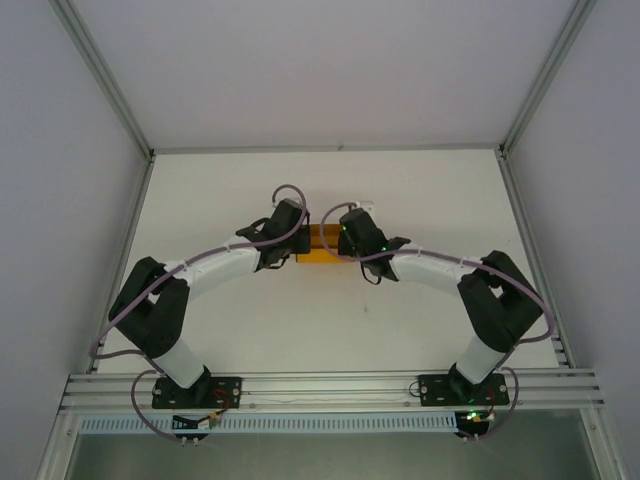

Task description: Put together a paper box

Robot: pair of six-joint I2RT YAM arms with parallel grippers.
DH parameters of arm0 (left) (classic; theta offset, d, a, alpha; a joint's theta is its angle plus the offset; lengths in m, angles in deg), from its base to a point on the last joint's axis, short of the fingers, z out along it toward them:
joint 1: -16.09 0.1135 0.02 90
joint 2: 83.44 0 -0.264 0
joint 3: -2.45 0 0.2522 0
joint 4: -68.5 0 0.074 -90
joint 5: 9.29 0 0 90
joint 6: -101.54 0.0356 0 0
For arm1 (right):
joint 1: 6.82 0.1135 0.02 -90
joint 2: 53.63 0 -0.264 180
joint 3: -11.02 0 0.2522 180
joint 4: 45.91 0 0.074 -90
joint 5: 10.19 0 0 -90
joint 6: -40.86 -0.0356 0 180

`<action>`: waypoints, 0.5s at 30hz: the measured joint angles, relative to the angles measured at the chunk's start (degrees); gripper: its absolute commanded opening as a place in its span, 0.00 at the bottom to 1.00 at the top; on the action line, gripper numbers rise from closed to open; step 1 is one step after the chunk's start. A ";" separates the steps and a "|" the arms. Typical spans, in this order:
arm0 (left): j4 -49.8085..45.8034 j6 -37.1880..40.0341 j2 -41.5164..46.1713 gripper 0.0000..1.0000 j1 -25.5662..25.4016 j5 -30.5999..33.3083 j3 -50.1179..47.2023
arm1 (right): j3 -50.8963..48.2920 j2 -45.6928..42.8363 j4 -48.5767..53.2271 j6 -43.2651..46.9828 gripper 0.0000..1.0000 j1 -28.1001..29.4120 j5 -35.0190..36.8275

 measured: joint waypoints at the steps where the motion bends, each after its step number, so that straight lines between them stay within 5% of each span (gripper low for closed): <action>1: 0.11 -0.20 0.50 0.18 -0.17 -0.44 -0.57 | -1.42 -0.63 -1.57 0.20 0.00 0.09 0.02; 3: -0.20 -0.33 1.38 0.26 -0.57 -1.86 -1.36 | -3.30 -1.38 -4.07 0.81 0.00 0.11 -0.15; 9: -2.58 -1.05 6.64 0.75 -2.10 -3.10 -3.08 | -6.36 -2.19 -8.92 2.82 0.00 2.05 -0.85; 11: -3.69 -1.79 10.56 0.99 -2.40 -2.62 -3.98 | -7.45 -2.47 -10.62 3.52 0.00 2.78 -1.05; 15: -7.93 -4.63 20.55 1.00 -2.45 1.33 -7.52 | -10.32 -3.08 -14.86 5.51 0.00 3.61 -1.05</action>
